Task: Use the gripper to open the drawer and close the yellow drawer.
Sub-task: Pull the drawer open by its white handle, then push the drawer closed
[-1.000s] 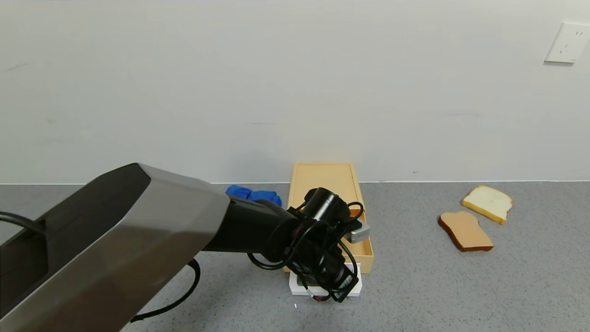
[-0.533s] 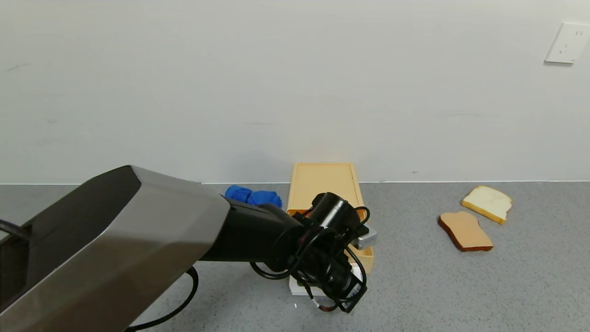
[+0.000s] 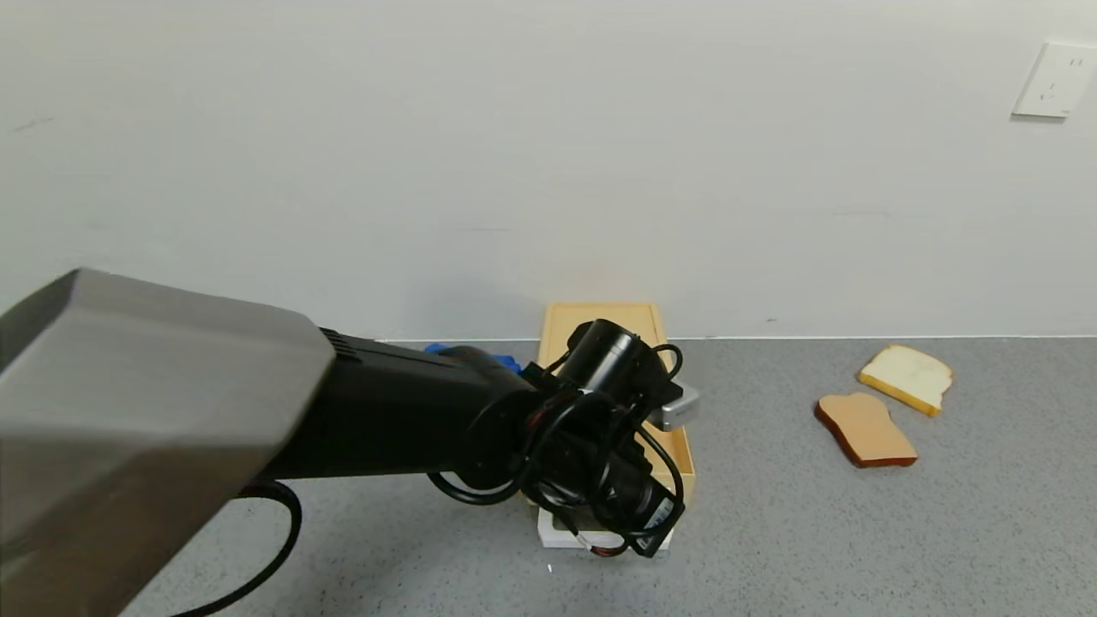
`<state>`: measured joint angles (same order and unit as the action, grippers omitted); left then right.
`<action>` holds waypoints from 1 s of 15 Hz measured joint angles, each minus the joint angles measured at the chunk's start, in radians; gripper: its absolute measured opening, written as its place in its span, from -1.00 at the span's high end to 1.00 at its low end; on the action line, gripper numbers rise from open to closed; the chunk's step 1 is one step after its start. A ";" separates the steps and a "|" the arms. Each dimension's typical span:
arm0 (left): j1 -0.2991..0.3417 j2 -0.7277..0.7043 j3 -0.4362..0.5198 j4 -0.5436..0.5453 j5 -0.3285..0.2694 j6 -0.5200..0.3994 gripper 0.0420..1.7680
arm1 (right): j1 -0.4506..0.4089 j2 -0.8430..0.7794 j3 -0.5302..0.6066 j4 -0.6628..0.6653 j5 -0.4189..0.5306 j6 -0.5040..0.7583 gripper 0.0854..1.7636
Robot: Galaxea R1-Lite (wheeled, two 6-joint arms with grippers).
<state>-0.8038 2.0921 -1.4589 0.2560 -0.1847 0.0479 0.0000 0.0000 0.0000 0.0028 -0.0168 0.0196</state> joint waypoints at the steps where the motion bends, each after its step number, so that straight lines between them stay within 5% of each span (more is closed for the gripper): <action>1: 0.001 -0.027 0.006 0.000 0.016 -0.001 0.93 | 0.000 0.000 0.000 0.000 0.000 0.000 -0.92; 10: 0.071 -0.271 0.042 0.033 0.311 -0.041 0.93 | 0.000 0.000 0.000 0.000 0.000 0.000 -0.92; 15: 0.176 -0.386 0.087 0.027 0.336 -0.077 0.93 | 0.000 0.000 0.000 0.000 0.000 0.000 -0.92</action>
<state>-0.6281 1.7057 -1.3723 0.2828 0.1515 -0.0287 0.0000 0.0000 0.0000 0.0032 -0.0164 0.0196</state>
